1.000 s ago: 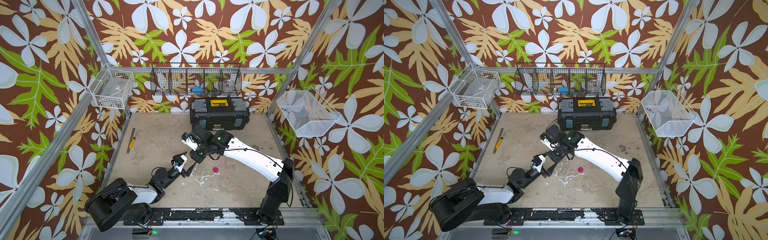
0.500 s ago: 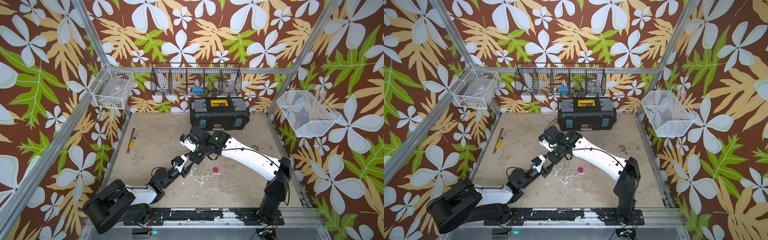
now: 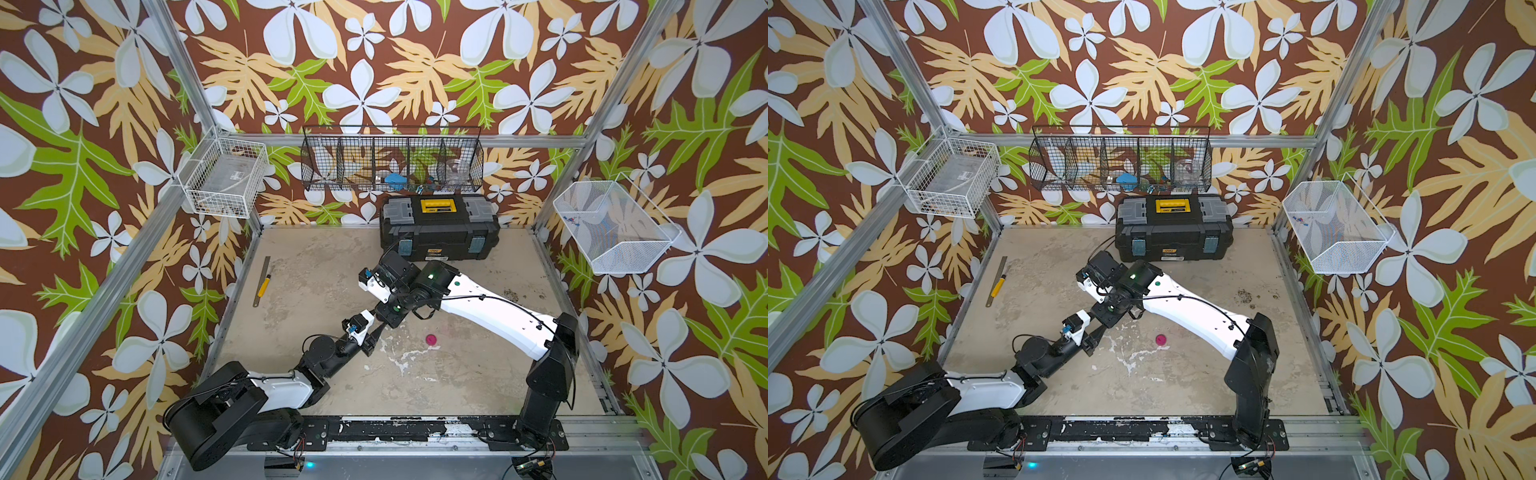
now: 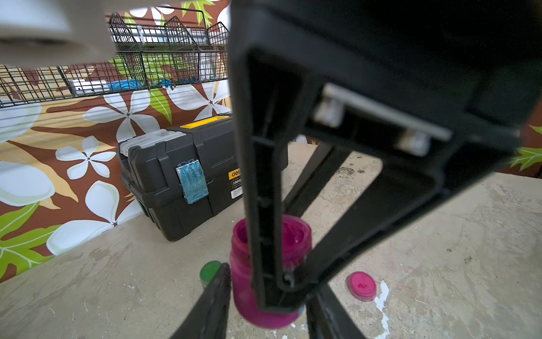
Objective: Close the paint jar lid
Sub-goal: Pick up the paint jar from the center of the board.
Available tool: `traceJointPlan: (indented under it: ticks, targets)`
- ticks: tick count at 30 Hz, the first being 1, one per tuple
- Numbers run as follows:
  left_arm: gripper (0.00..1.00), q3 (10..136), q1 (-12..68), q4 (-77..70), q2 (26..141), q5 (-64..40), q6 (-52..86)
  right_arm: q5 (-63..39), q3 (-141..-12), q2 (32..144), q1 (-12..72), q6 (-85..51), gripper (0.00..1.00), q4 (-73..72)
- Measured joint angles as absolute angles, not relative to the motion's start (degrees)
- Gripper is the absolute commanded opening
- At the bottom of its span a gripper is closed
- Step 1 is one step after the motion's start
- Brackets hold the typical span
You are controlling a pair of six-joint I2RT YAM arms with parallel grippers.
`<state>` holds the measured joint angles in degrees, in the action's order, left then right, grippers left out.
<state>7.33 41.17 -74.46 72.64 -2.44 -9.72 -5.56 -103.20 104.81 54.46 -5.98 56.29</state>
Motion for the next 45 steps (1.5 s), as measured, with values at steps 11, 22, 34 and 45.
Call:
traceJointPlan:
  ticks: [11, 22, 34, 45]
  targets:
    - [0.35, 7.3, 41.2, -73.8, 72.1, -1.9, -9.7, -5.7, -103.6, 105.2, 54.5, -6.0, 0.29, 56.1]
    - [0.22, 7.3, 41.2, -73.4, 71.8, -1.7, -9.7, -5.7, -103.6, 105.2, 54.5, -6.0, 0.33, 56.0]
    - [0.09, 7.3, 41.2, -73.4, 71.8, -1.5, -9.7, -5.6, -104.4, 105.4, 54.5, -6.0, 0.53, 56.1]
    - [0.09, 7.3, 41.2, -73.3, 72.0, -1.6, -9.5, -3.8, -104.3, 100.9, 52.1, -6.7, 0.75, 54.6]
